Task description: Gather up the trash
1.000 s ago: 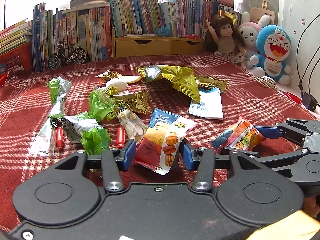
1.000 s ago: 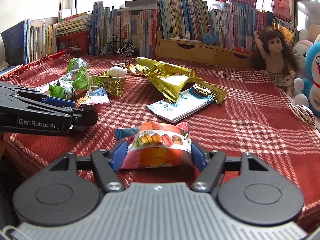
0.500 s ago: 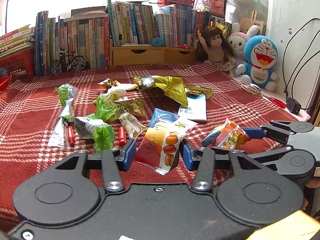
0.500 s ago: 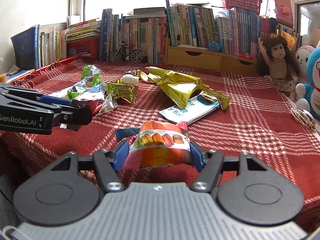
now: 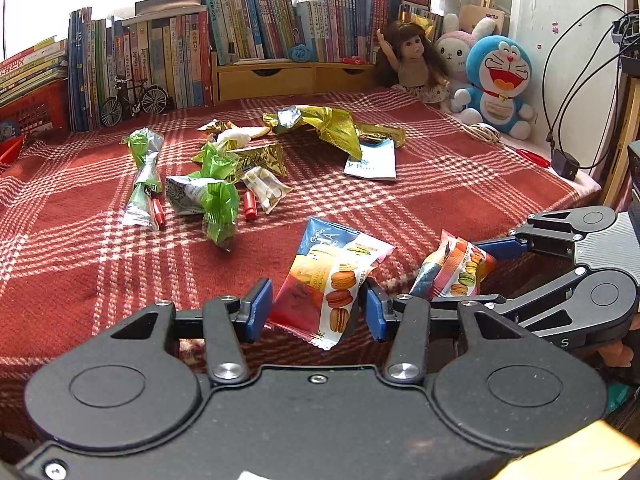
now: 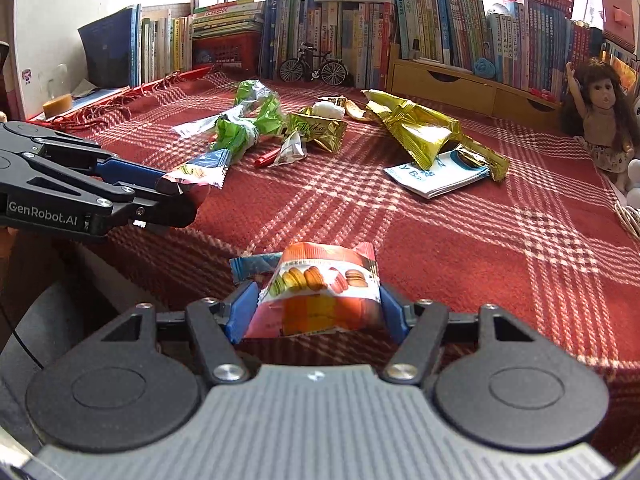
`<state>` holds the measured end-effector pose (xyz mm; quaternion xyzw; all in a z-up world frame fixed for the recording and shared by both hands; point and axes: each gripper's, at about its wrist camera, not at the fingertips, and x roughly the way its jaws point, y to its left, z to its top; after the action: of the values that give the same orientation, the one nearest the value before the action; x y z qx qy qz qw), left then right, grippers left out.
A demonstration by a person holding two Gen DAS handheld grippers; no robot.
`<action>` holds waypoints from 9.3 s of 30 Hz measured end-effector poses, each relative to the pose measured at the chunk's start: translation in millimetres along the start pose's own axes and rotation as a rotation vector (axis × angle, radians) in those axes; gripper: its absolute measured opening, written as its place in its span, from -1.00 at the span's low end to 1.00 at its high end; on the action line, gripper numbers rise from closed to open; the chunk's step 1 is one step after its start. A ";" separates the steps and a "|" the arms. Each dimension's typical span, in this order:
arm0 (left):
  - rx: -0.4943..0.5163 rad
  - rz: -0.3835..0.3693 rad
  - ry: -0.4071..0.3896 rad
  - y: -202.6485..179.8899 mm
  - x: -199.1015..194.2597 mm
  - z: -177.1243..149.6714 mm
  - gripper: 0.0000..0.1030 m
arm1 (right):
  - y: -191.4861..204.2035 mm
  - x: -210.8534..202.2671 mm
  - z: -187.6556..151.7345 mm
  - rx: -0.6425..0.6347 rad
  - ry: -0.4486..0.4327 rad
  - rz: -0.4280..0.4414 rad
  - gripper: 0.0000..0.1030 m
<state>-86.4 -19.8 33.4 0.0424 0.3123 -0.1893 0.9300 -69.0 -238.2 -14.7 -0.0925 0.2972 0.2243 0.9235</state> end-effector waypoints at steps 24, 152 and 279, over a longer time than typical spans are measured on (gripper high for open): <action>0.099 0.010 0.477 1.9 70.4 -117.3 -0.10 | 47.6 82.3 -71.3 -0.096 0.506 0.243 0.36; -0.317 0.232 -0.080 71.7 102.0 52.5 -0.45 | -78.0 143.5 102.8 0.364 0.082 -0.307 0.50; -0.110 -0.071 0.427 4.6 17.9 -103.4 -0.37 | 65.7 52.9 -51.0 -0.125 0.592 0.239 -0.20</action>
<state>-130.0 -1.0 -60.3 0.0198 0.5133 -0.1916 0.8363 -87.4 -176.7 -89.5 -0.1746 0.5474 0.3122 0.7565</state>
